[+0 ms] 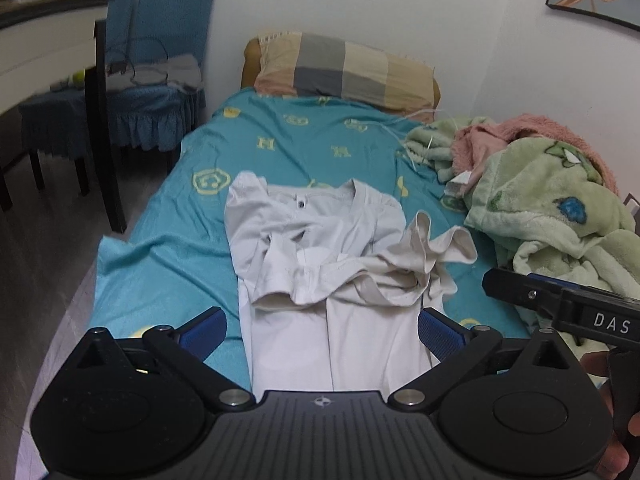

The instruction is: Fold clothes

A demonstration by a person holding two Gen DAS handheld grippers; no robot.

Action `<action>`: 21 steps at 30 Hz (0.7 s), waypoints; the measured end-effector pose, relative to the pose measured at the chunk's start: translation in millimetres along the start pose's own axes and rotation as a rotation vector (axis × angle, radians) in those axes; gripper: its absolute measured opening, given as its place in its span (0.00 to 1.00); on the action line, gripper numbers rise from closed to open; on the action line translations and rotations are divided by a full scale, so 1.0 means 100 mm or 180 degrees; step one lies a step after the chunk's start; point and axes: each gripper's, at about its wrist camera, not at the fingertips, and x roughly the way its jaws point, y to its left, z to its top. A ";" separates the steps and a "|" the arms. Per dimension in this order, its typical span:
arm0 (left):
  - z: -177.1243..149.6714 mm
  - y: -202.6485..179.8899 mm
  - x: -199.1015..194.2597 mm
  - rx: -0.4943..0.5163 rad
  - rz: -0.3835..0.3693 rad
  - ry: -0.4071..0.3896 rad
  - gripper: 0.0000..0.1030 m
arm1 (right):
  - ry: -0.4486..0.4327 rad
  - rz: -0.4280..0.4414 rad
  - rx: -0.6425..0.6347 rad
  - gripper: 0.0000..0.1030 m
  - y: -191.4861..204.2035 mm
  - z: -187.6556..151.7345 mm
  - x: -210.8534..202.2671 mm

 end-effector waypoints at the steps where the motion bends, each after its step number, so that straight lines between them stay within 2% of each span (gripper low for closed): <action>1: -0.01 0.02 0.04 -0.0032 -0.0014 0.0063 1.00 | 0.0014 -0.0006 0.0016 0.79 -0.01 0.00 0.02; 7: -0.10 0.10 0.29 -0.0274 -0.0184 0.0616 1.00 | 0.0076 -0.0034 0.0029 0.79 -0.02 -0.03 0.07; 14: -0.31 0.31 0.60 -0.0984 -0.0664 0.1385 0.99 | 0.0160 -0.0026 0.0039 0.79 -0.02 -0.06 0.11; 17: -0.42 0.41 0.73 -0.1308 -0.0840 0.1626 0.99 | 0.0182 0.0001 0.0036 0.79 -0.02 -0.06 0.12; 21: -0.54 0.51 0.86 -0.1629 -0.0892 0.1805 0.98 | 0.0209 0.0035 0.0037 0.79 -0.01 -0.07 0.13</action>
